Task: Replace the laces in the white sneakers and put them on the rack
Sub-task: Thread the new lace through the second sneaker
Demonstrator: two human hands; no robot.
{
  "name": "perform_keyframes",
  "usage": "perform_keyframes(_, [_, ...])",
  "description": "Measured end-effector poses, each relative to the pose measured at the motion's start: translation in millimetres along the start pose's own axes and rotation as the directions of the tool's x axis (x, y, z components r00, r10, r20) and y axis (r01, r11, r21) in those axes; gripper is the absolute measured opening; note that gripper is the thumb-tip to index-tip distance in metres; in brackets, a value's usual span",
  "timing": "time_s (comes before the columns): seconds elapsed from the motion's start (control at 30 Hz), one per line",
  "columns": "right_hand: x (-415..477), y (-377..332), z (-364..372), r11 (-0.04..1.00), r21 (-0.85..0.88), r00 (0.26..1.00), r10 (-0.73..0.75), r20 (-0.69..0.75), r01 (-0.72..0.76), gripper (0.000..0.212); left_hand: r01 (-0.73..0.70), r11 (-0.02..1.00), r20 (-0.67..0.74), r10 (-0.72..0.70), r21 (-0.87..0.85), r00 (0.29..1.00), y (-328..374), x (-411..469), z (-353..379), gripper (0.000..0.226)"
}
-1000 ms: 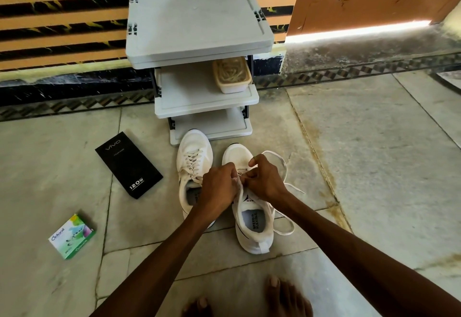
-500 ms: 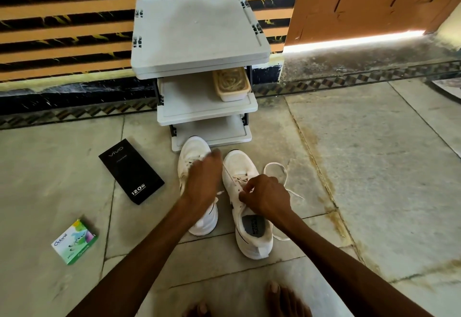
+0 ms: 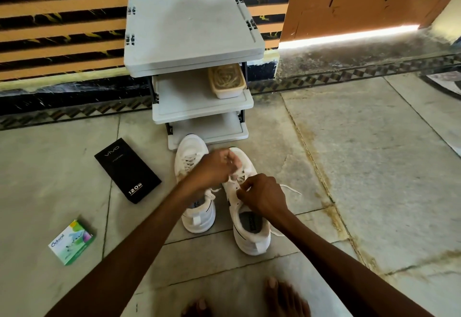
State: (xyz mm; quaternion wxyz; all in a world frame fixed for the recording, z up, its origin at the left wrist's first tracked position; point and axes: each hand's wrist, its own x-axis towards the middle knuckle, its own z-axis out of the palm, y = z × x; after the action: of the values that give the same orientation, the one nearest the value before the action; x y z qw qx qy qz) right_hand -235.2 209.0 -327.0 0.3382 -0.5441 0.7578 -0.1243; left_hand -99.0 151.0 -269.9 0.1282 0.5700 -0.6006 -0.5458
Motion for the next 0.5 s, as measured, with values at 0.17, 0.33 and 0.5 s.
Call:
perform_keyframes(0.17, [1,1,5,1.0,0.018,1.0,0.003,-0.018,-0.003,0.018,-0.029,0.625,0.024,0.016,0.78,1.0,-29,7,29,0.042])
perform_keyframes(0.33, [1,1,7,1.0,0.022,1.0,0.011,-0.018,-0.011,0.018,-0.031,0.463,0.011,0.045,0.886,0.999,-30,13,30,0.027])
perform_keyframes(0.5, [-1,2,5,1.0,0.028,1.0,-0.001,-0.025,0.002,0.017,-0.149,0.907,0.174,0.085,0.393,0.981,-17,14,0,0.025])
